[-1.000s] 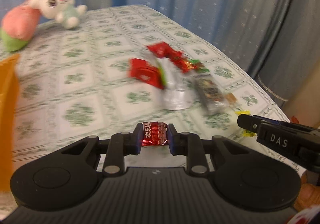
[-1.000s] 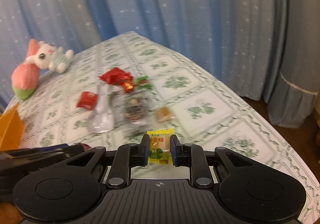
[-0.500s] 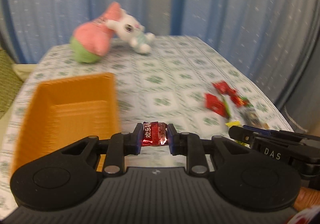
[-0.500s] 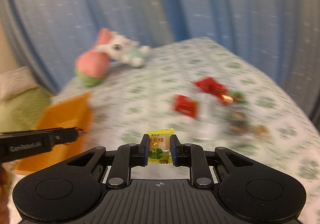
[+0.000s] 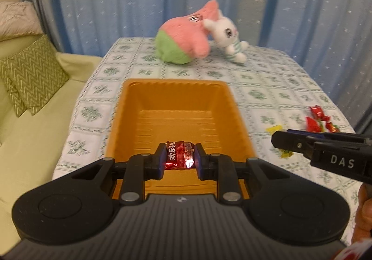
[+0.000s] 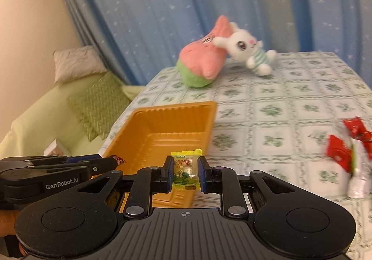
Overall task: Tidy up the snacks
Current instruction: 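Carry both snacks over the orange tray and open both tools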
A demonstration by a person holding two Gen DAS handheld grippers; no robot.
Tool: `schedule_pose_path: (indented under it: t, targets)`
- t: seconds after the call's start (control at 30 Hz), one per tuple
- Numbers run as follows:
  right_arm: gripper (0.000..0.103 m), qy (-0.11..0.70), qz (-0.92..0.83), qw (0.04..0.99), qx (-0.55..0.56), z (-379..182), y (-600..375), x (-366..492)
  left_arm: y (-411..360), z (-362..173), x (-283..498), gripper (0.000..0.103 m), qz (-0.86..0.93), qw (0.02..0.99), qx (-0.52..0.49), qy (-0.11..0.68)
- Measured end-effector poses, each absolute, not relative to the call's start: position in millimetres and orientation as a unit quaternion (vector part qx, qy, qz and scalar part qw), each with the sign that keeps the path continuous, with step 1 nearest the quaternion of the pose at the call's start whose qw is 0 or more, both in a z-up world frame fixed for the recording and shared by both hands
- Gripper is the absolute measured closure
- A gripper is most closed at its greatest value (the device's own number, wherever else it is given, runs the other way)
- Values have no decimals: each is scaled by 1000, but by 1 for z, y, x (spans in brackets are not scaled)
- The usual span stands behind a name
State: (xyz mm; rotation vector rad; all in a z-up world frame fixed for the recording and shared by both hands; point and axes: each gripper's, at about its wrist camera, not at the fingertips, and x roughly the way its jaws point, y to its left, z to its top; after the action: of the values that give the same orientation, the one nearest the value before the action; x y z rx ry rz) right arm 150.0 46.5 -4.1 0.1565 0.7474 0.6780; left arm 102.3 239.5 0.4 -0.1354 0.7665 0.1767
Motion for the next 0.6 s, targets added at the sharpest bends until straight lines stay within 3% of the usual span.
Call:
schedule_pose_path:
  t: [0.4, 0.5, 0.6]
  targets:
    - [81, 380, 334, 861, 50, -21, 76, 156, 265, -15, 93, 67, 109, 915, -79, 381]
    - [81, 384, 336, 859, 49, -23, 81, 157, 269, -12, 85, 56, 115, 916, -81, 375]
    - [81, 387, 339, 856, 54, -23, 86, 157, 271, -7, 78, 54, 117, 918, -81, 369]
